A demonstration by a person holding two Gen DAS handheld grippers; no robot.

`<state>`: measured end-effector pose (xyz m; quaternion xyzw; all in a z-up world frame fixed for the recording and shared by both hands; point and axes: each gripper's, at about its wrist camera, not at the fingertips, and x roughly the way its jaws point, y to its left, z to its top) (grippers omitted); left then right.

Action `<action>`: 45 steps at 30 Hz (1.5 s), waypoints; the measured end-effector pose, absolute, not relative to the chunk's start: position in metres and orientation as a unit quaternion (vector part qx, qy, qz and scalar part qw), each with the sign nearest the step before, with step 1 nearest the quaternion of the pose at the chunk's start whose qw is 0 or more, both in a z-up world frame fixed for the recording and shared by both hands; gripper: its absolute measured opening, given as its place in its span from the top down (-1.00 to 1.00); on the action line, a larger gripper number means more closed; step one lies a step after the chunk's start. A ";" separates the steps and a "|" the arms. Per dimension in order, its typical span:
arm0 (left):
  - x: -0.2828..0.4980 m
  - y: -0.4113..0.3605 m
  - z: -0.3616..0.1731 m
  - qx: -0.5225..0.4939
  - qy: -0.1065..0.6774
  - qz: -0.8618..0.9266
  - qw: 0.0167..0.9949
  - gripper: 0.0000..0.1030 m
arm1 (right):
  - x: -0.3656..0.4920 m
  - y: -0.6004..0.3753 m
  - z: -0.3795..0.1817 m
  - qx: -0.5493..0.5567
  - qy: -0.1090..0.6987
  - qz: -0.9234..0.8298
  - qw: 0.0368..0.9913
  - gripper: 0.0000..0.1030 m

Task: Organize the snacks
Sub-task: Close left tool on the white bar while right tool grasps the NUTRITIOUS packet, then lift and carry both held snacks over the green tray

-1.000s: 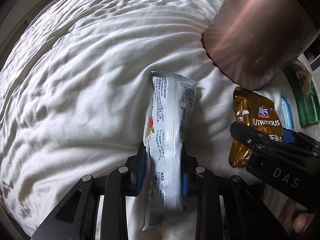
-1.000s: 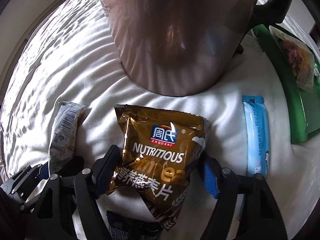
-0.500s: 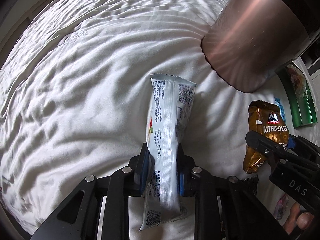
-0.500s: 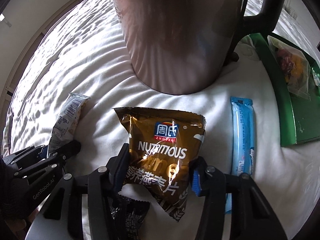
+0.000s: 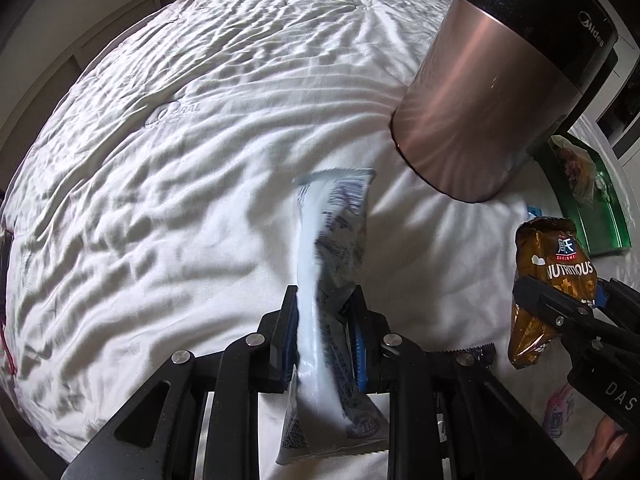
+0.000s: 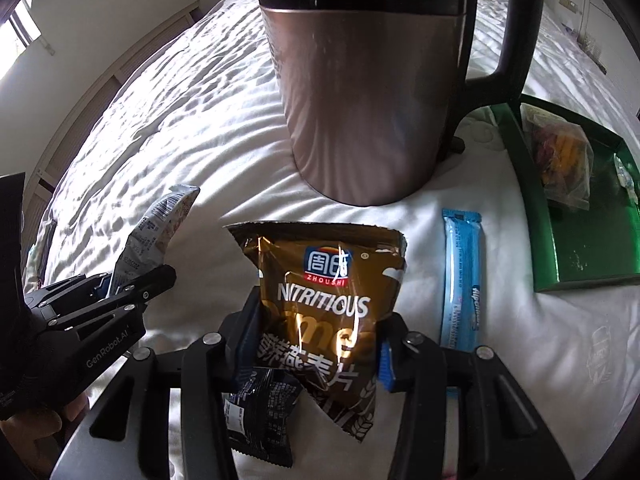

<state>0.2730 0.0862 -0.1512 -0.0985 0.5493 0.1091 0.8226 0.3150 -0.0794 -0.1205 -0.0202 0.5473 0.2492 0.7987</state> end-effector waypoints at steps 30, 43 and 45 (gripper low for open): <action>0.300 -0.063 -0.019 -0.095 0.446 -0.037 0.889 0.64 | 0.385 -0.312 -0.007 -0.004 0.438 0.128 0.890 0.66; 0.422 -0.210 -0.075 -0.086 0.491 -0.111 0.860 0.64 | 0.455 -0.405 -0.093 -0.038 0.492 0.056 0.868 0.66; 0.439 -0.226 -0.085 -0.085 0.498 -0.114 0.855 0.64 | 0.465 -0.414 -0.108 -0.039 0.502 0.052 0.862 0.70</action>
